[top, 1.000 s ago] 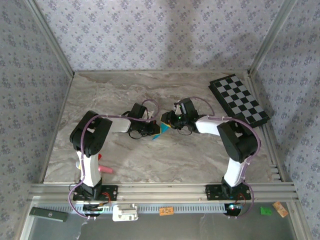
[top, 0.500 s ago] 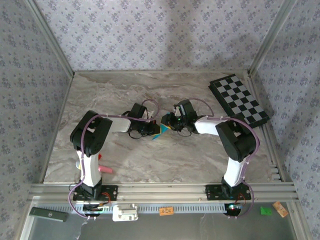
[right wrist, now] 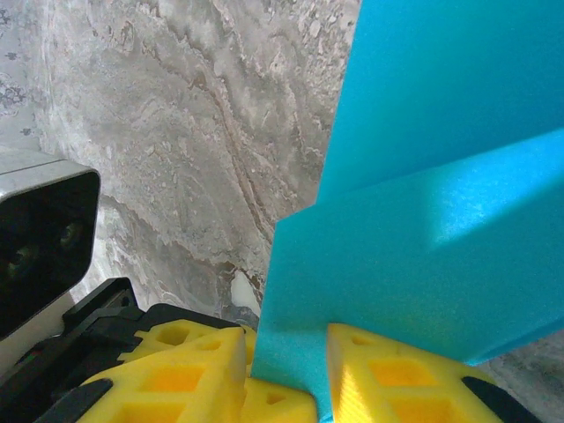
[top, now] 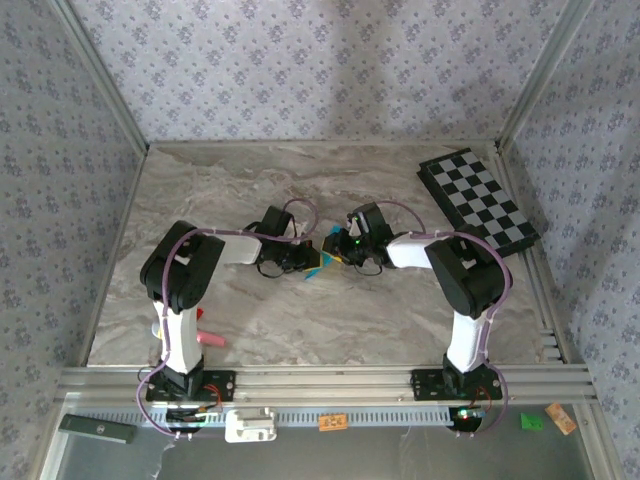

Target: Fold a paper plane with a square sheet of paper (pick it up from the middle)

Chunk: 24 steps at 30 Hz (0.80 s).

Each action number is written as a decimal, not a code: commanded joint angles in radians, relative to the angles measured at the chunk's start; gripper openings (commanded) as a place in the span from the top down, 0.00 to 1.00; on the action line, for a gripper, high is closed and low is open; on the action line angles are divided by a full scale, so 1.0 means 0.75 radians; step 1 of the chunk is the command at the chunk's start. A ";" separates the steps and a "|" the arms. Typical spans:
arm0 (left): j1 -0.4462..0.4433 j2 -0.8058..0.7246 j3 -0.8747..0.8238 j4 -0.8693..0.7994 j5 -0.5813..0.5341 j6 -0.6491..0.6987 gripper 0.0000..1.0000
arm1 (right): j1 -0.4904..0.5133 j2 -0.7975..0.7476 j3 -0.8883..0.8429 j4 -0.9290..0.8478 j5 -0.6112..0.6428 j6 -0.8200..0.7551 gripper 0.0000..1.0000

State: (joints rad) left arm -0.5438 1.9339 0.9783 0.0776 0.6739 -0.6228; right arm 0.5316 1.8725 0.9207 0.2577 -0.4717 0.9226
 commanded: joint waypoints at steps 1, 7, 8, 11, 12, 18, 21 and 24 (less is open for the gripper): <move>0.002 0.044 -0.003 -0.056 -0.006 -0.004 0.97 | -0.005 0.035 0.017 -0.051 0.002 -0.021 0.69; 0.002 0.036 -0.002 -0.063 -0.006 -0.006 0.96 | -0.009 0.047 0.012 -0.061 0.013 -0.018 0.69; 0.003 0.034 -0.002 -0.063 -0.006 -0.008 0.95 | -0.011 0.049 0.012 -0.062 0.016 -0.017 0.69; 0.003 0.026 -0.004 -0.065 -0.006 -0.010 0.94 | -0.013 0.053 0.009 -0.063 0.018 -0.017 0.69; 0.003 0.025 -0.004 -0.067 -0.004 -0.011 0.94 | -0.015 0.056 0.008 -0.065 0.020 -0.019 0.69; 0.003 -0.007 -0.002 -0.093 -0.004 -0.012 0.91 | -0.021 0.070 0.012 -0.080 0.026 -0.025 0.68; 0.003 -0.025 -0.009 -0.102 -0.005 -0.012 0.90 | -0.024 0.076 0.012 -0.084 0.028 -0.027 0.69; 0.004 -0.038 -0.021 -0.110 -0.005 -0.010 0.90 | -0.025 0.078 0.013 -0.086 0.028 -0.028 0.68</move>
State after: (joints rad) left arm -0.5438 1.9297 0.9783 0.0727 0.6750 -0.6308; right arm 0.5240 1.8942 0.9234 0.2584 -0.4763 0.9226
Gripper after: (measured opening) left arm 0.100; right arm 0.314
